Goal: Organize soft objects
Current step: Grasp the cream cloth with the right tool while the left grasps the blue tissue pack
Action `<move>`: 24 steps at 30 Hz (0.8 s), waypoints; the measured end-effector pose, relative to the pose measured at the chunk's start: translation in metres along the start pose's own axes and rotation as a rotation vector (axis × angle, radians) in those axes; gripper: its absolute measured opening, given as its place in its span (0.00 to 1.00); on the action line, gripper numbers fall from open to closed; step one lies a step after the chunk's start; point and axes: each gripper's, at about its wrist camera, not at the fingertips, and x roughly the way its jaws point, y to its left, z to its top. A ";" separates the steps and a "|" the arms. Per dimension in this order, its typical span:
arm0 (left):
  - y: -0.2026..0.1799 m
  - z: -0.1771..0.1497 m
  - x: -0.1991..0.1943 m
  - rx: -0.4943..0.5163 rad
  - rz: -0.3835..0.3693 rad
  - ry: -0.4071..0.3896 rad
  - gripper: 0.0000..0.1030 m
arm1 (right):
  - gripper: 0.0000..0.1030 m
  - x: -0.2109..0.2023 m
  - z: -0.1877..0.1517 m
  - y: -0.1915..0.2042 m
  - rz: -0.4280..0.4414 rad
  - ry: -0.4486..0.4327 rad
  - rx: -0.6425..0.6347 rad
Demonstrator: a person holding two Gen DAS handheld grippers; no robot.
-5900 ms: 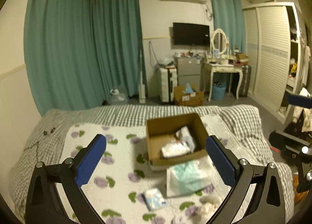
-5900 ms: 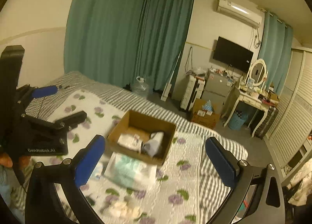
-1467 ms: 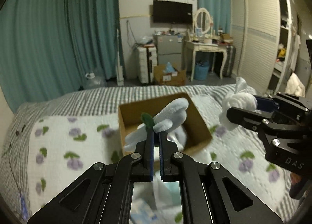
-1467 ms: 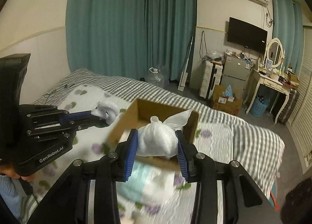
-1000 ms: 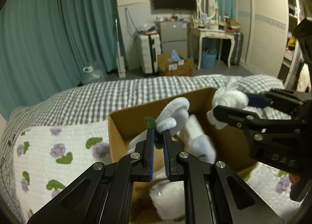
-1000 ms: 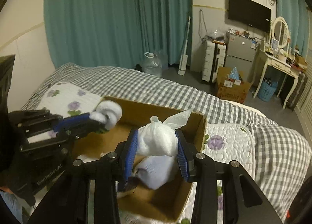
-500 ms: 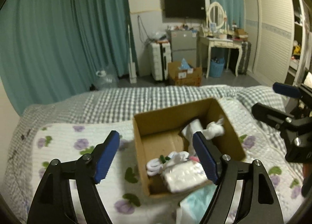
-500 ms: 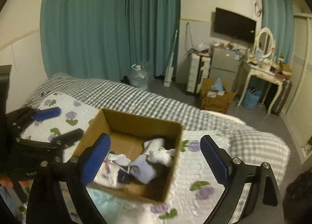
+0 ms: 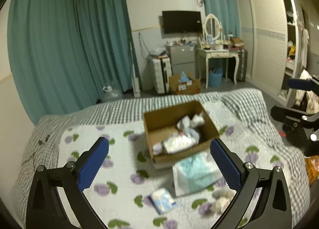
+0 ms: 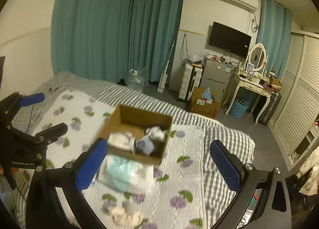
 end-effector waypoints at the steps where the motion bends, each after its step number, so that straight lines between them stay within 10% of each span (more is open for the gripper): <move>1: 0.001 -0.008 0.000 -0.008 -0.002 0.010 1.00 | 1.00 0.000 -0.011 0.004 -0.004 0.015 -0.001; 13: -0.013 -0.141 0.064 -0.109 -0.021 0.229 1.00 | 1.00 0.105 -0.156 0.042 0.040 0.303 0.054; 24: -0.007 -0.178 0.092 -0.157 -0.022 0.340 1.00 | 0.85 0.161 -0.206 0.066 0.182 0.494 0.064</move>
